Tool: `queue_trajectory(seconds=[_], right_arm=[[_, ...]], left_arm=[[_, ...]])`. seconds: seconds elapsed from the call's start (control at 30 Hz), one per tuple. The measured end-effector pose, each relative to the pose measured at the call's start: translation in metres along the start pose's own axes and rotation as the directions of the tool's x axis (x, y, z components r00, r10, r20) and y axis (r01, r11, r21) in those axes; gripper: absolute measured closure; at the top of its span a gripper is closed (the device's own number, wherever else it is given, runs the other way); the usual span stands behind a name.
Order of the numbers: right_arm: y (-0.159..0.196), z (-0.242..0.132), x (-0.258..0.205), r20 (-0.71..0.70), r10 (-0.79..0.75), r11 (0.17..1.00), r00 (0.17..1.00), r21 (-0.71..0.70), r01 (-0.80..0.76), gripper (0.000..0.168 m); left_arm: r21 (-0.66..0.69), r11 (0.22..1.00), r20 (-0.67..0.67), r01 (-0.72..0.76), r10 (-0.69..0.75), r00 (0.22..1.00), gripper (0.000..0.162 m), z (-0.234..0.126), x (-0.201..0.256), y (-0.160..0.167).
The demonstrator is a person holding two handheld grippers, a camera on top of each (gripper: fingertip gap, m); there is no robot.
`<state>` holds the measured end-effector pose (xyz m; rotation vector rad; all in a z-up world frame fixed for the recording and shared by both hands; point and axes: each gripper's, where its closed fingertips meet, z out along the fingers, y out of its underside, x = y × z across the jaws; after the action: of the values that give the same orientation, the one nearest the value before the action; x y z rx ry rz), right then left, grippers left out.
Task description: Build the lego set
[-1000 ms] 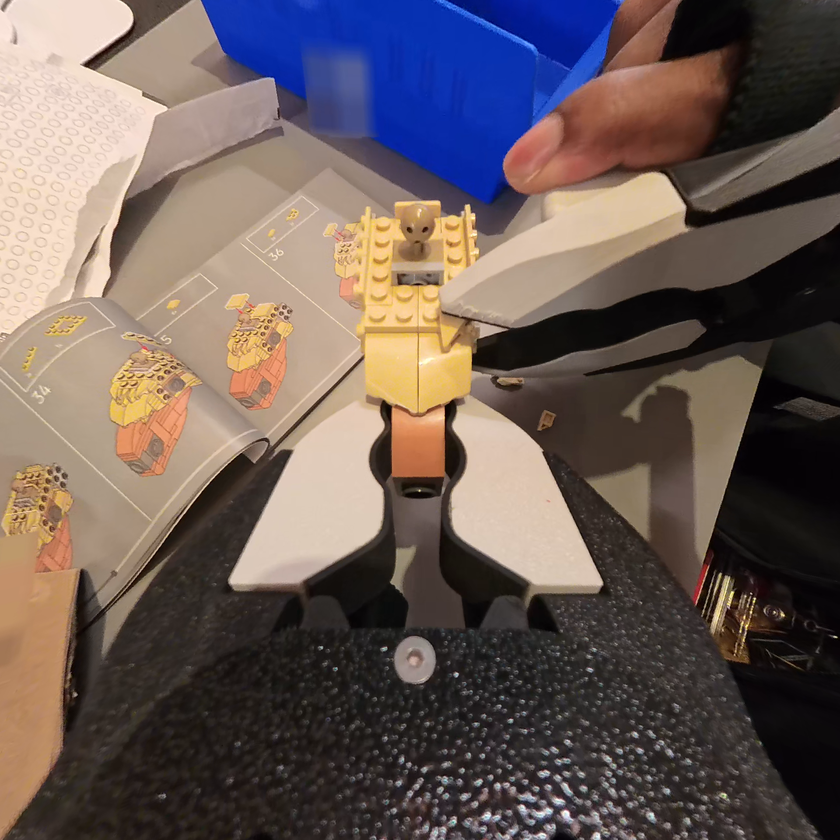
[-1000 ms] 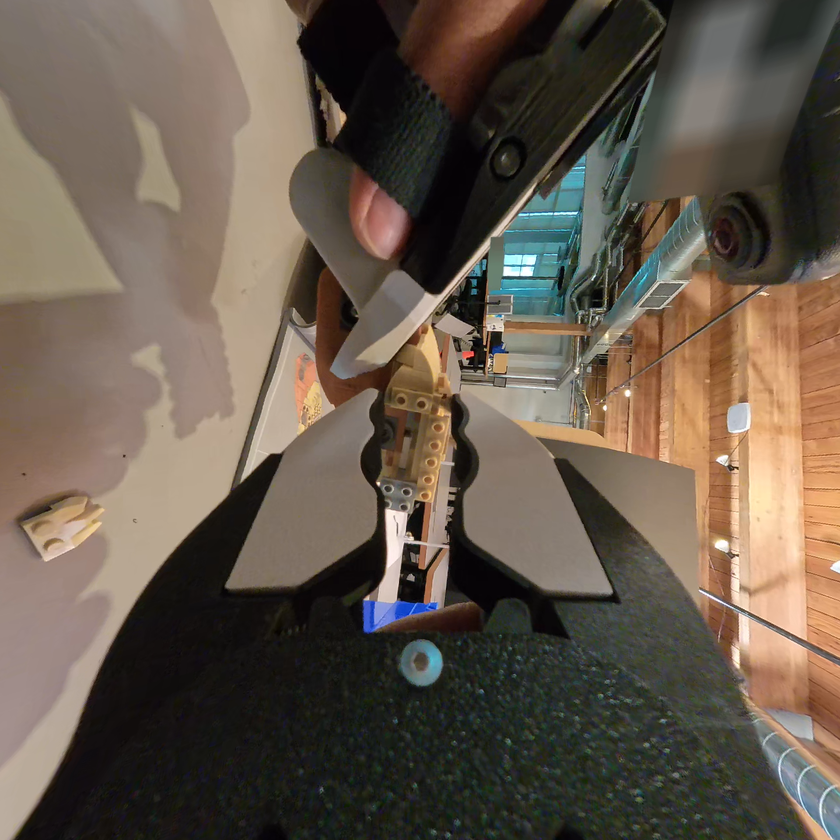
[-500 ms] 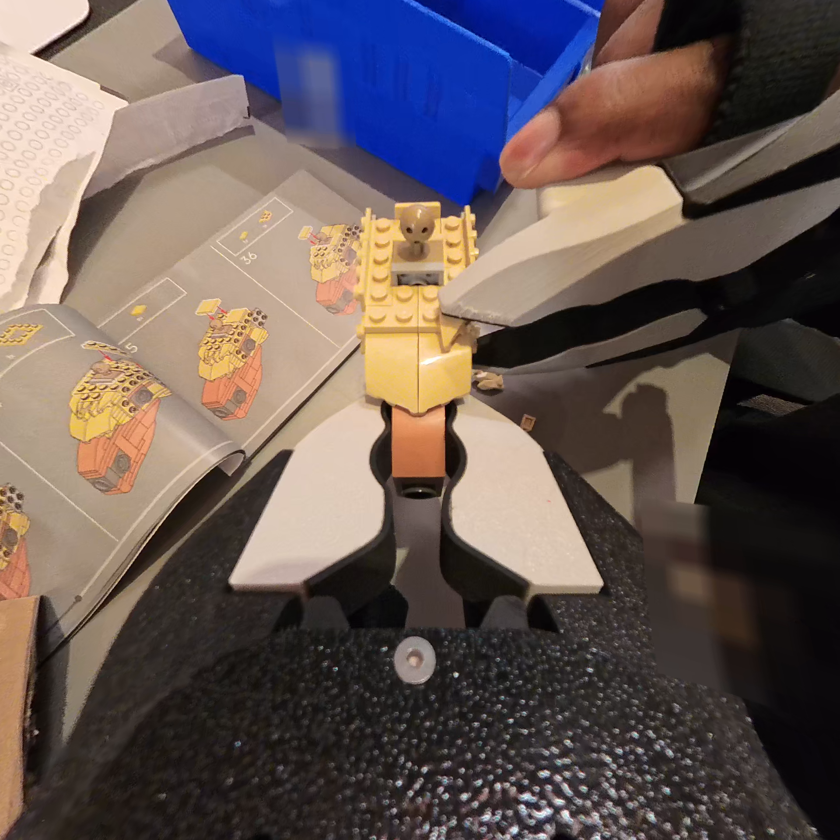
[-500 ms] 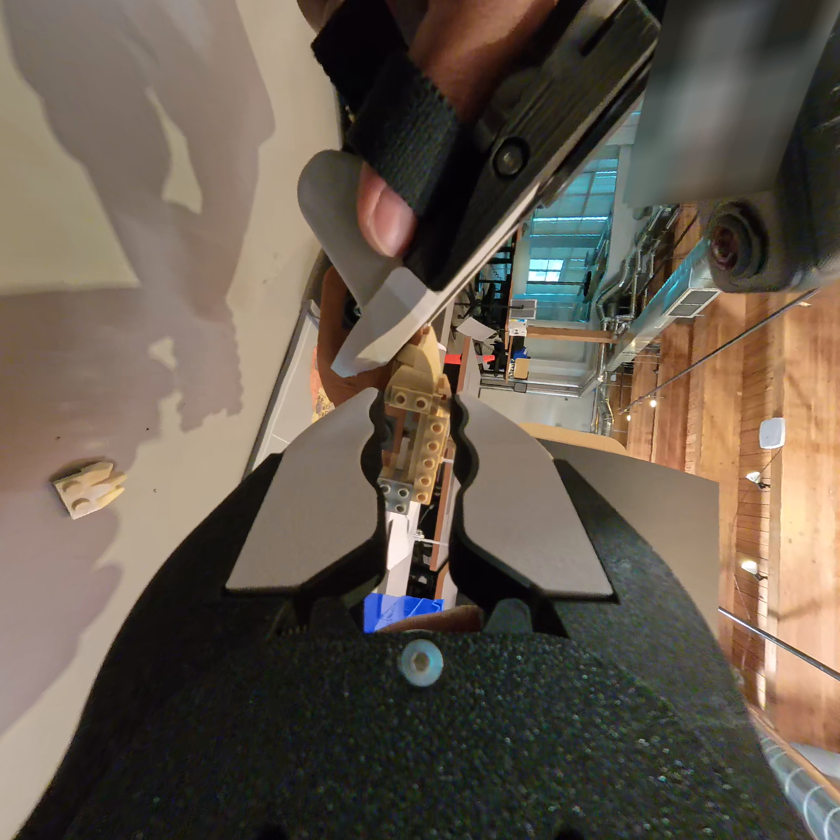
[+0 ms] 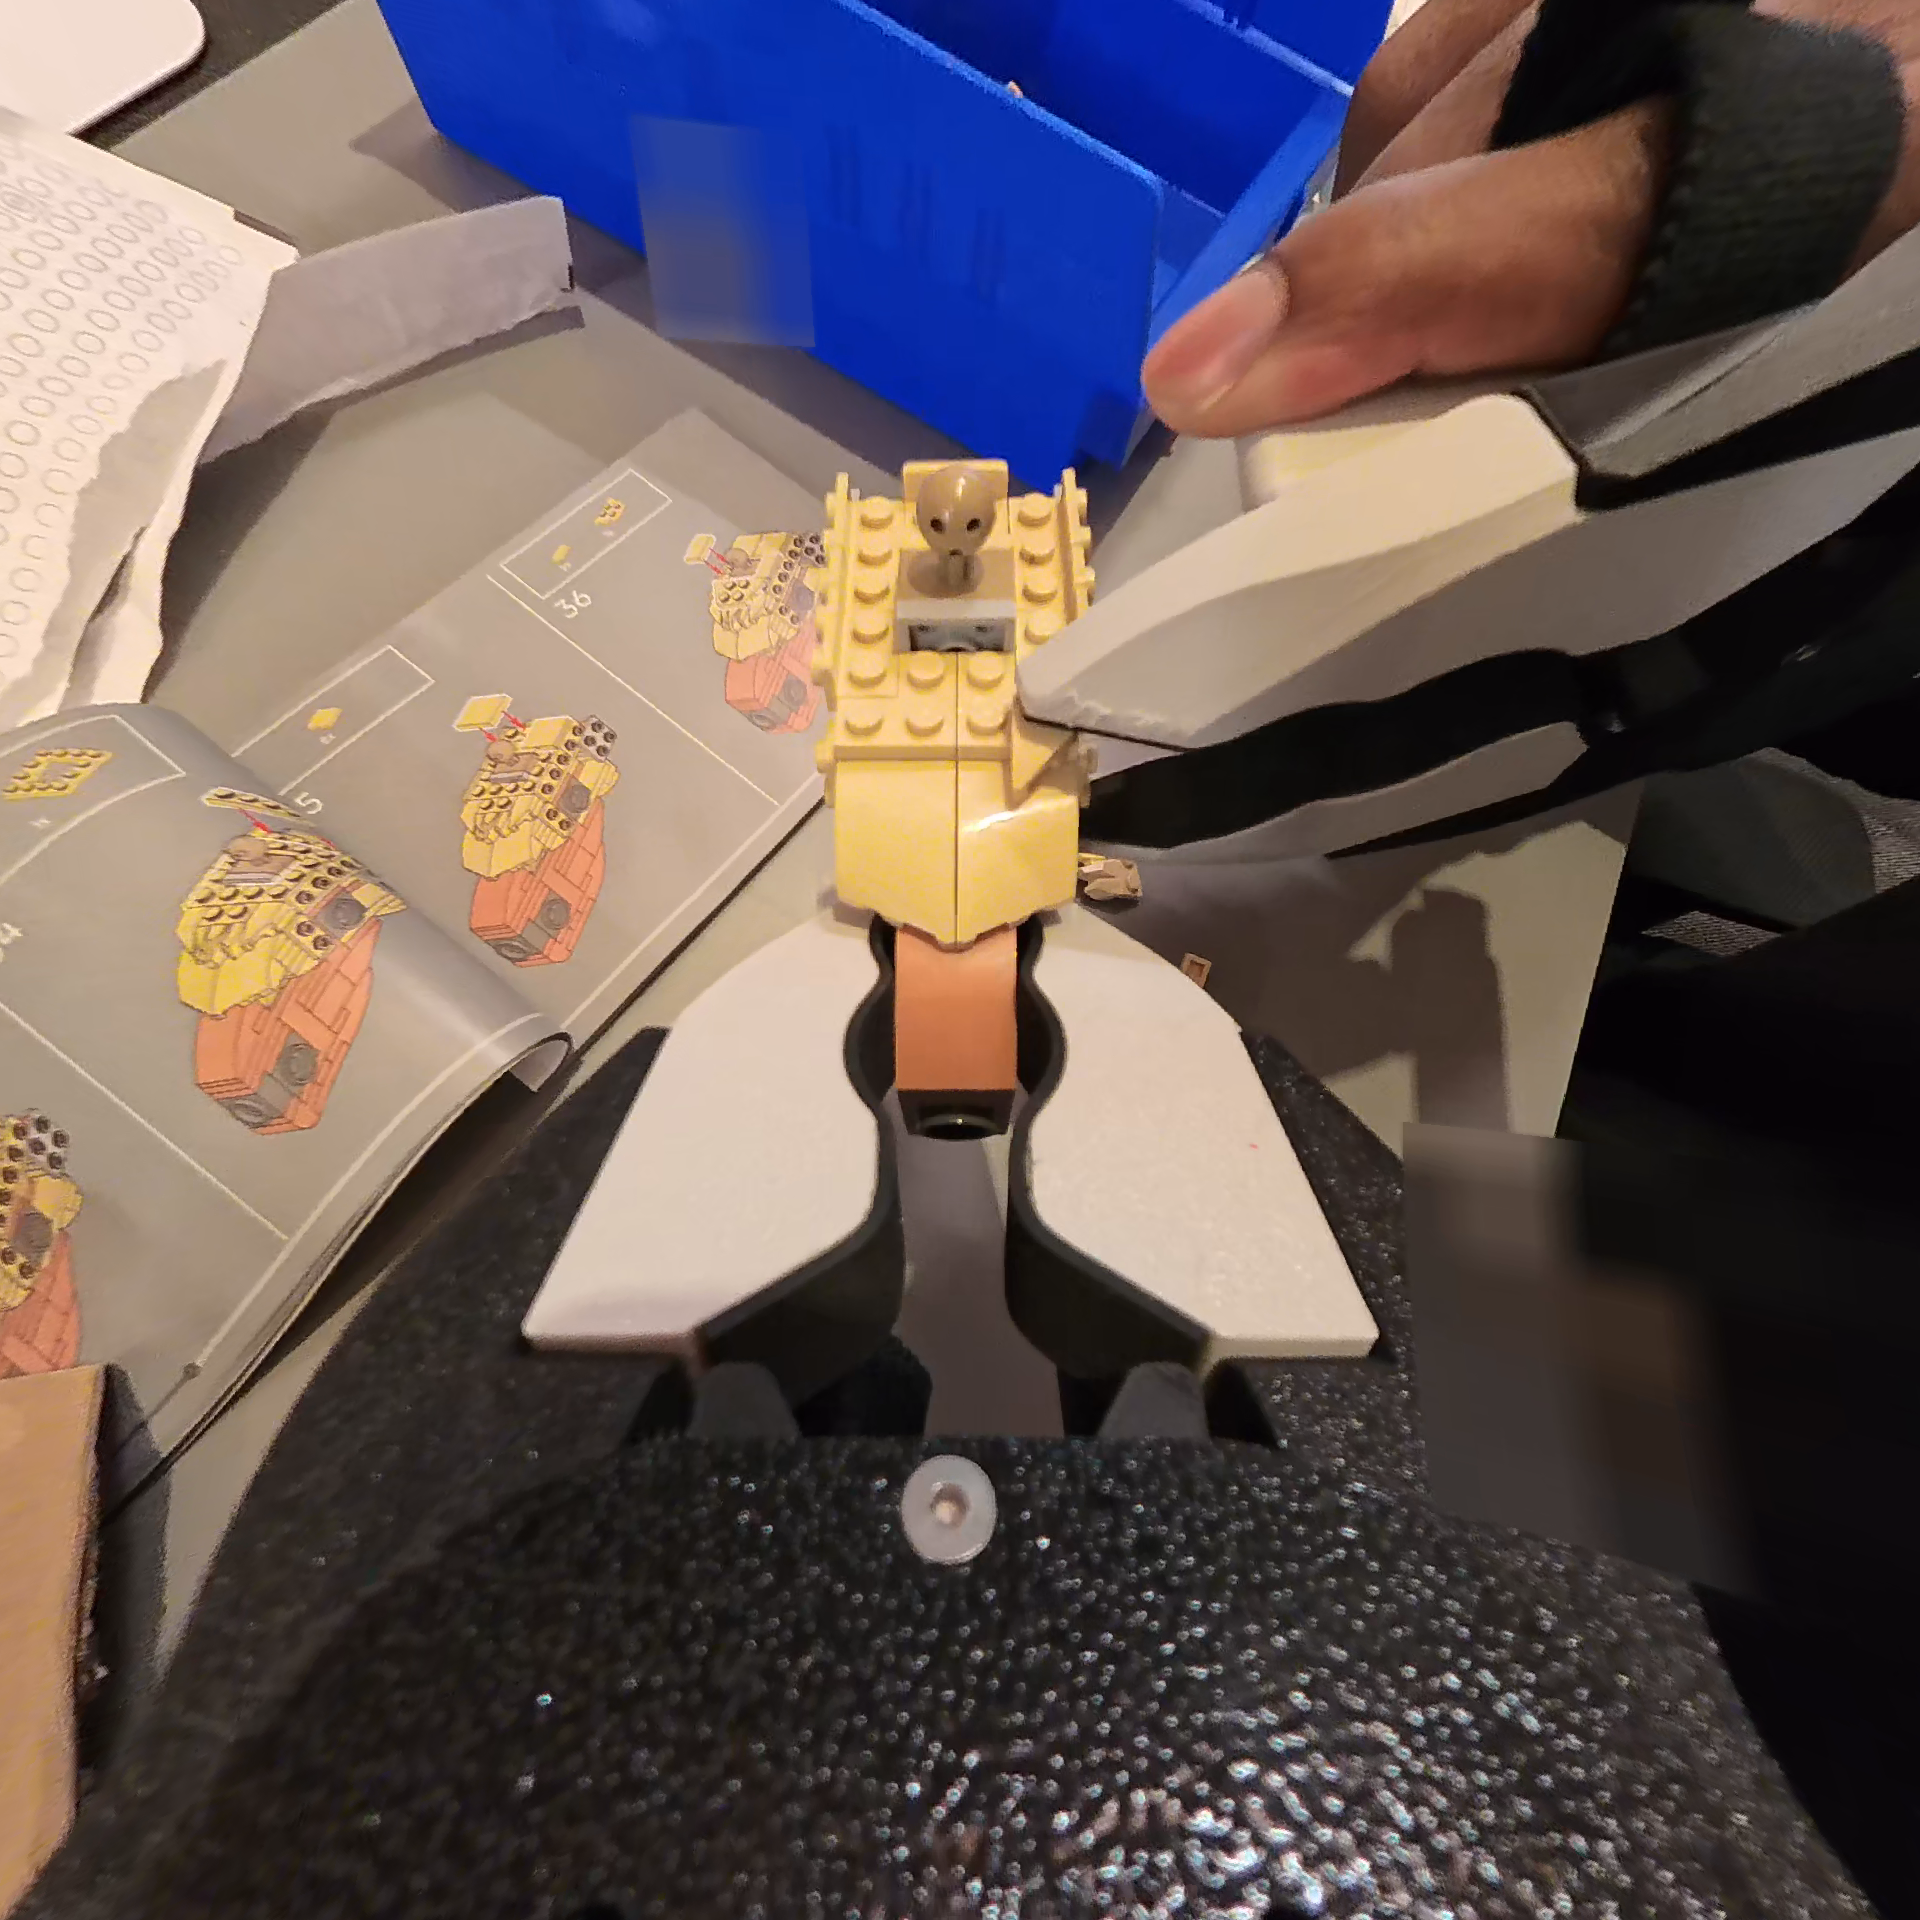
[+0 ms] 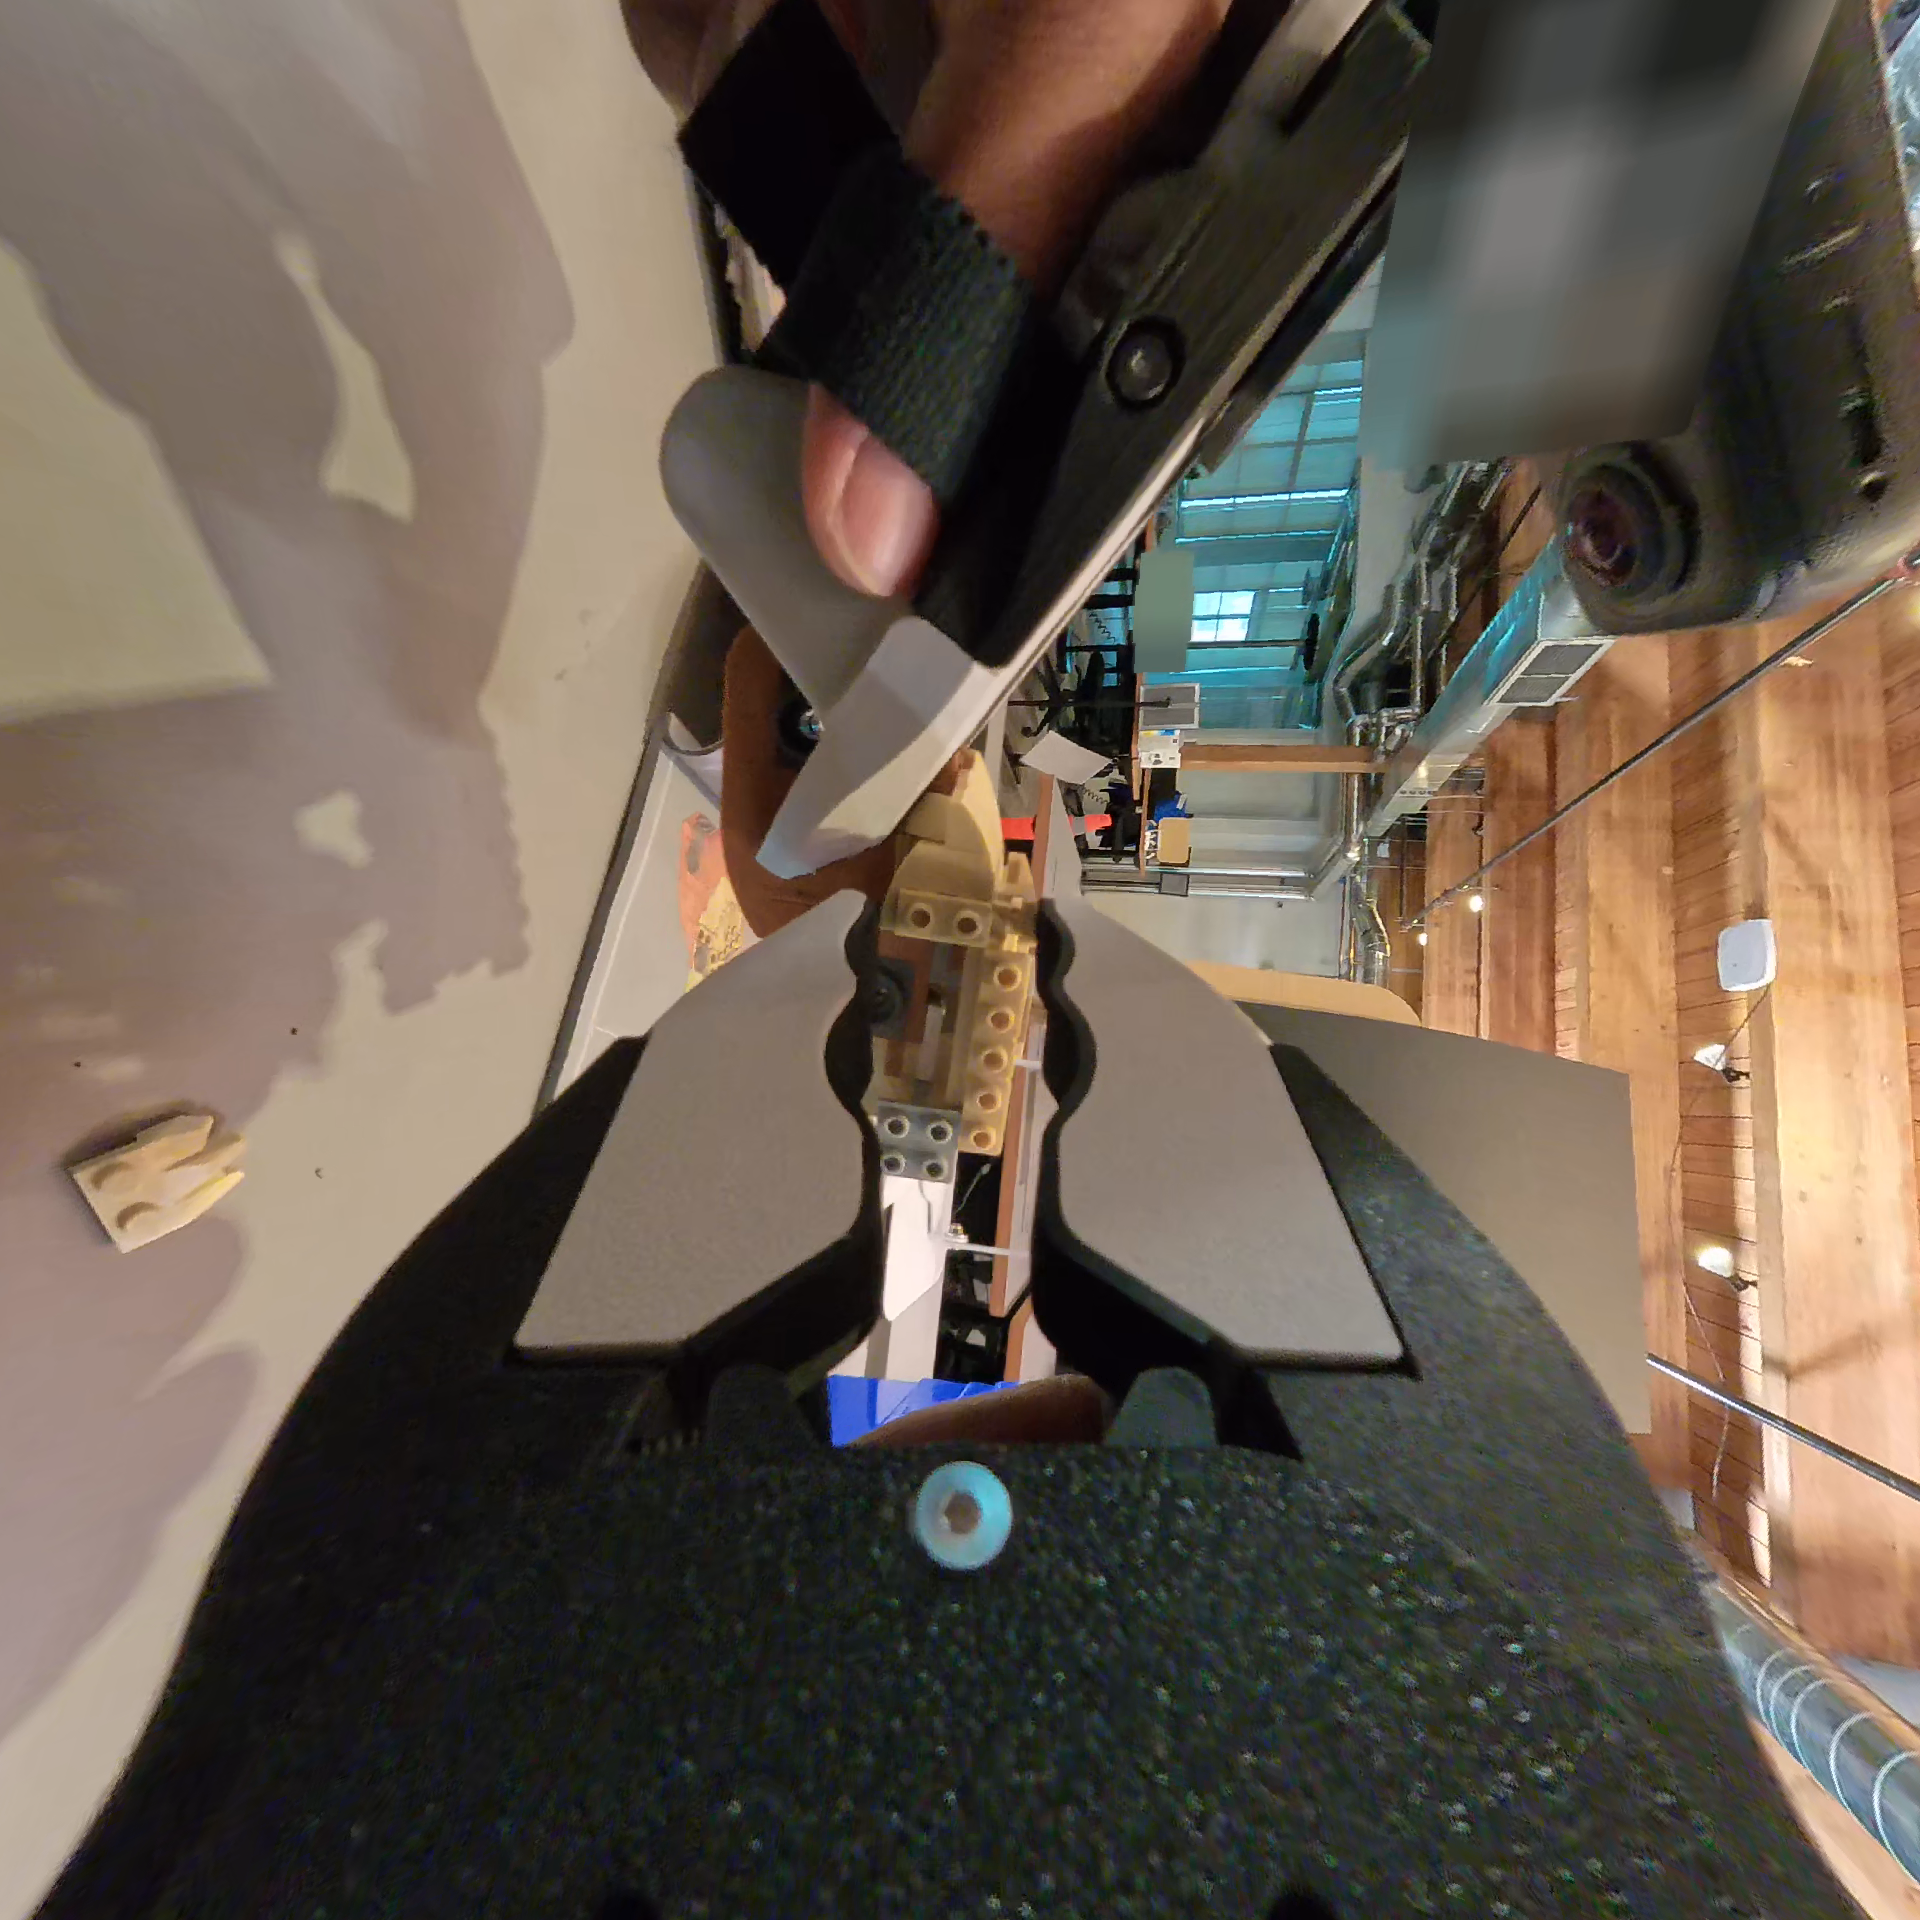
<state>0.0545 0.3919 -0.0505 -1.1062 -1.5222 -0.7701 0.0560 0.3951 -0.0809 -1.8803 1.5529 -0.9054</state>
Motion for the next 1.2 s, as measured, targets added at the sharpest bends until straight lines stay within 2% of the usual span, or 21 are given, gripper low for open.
queue_trajectory(seconds=[0.73,1.2], right_arm=[[-0.0029,0.0015,0.006,-0.042,-0.025,0.999,0.999,0.025,0.026,0.141],[-0.0022,0.0001,0.0067,-0.017,-0.016,0.999,1.0,0.029,0.017,0.143]], left_arm=[[0.0,0.999,0.032,-0.04,0.04,0.999,0.144,-0.0077,0.0,-0.0089],[-0.005,1.0,0.014,-0.029,0.03,0.999,0.144,-0.0065,0.0039,-0.0103]])
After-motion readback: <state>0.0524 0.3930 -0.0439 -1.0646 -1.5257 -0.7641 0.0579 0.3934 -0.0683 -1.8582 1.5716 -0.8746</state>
